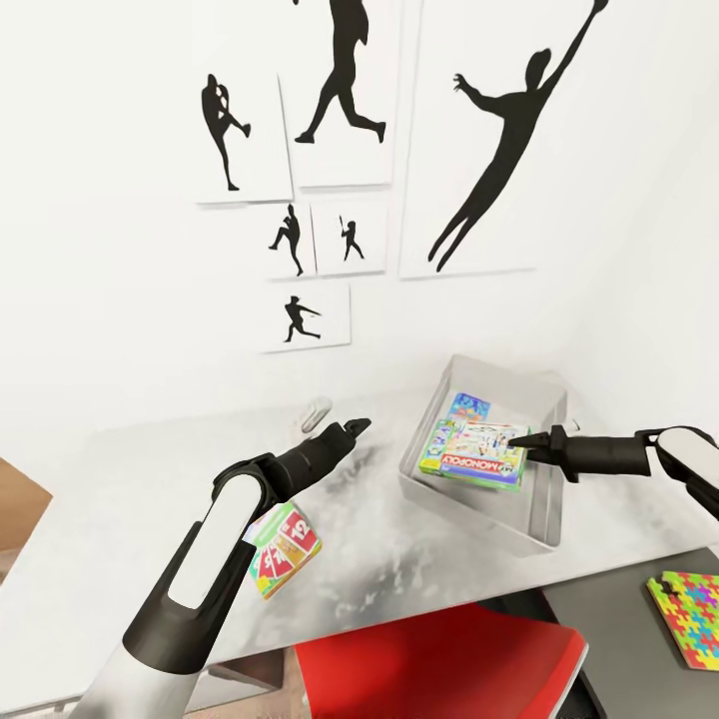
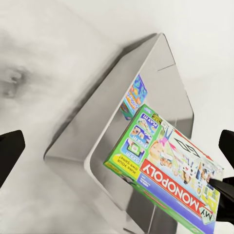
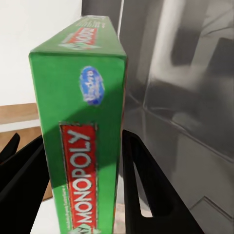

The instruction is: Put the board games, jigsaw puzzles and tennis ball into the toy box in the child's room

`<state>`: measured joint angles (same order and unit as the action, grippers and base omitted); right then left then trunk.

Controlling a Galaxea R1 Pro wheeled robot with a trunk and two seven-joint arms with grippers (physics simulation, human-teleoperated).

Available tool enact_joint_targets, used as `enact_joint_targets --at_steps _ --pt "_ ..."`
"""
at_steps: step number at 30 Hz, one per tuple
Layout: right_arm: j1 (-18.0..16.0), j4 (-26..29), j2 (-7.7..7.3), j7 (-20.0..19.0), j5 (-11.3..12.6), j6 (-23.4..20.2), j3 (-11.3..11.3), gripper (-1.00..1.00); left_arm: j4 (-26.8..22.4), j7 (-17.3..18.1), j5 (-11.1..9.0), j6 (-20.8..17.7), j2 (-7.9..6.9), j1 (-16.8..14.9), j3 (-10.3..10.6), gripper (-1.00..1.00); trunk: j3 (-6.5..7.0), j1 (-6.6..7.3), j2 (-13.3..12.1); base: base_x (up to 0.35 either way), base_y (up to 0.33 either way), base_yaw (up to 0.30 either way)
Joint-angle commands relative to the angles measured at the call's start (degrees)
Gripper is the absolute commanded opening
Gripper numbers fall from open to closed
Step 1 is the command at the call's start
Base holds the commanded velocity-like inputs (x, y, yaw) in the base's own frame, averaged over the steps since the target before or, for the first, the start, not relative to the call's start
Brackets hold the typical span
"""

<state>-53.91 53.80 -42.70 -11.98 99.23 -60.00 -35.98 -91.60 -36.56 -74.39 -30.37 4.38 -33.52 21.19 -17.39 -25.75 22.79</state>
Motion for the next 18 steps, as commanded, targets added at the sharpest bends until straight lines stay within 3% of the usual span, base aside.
enact_joint_targets --at_steps 1,18 --pt "-0.1 -0.1 0.01 -0.6 -0.3 0.0 -0.2 -1.00 -0.1 -0.5 -0.5 0.0 0.02 -0.1 0.0 1.00 -0.21 -0.03 0.1 0.000 0.000 0.000" --pt "-0.2 -0.2 0.27 -0.6 -0.4 0.0 -0.2 -1.00 -0.2 -0.5 -0.6 0.0 0.02 -0.1 0.0 1.00 -1.30 -0.03 0.1 0.000 0.000 0.000"
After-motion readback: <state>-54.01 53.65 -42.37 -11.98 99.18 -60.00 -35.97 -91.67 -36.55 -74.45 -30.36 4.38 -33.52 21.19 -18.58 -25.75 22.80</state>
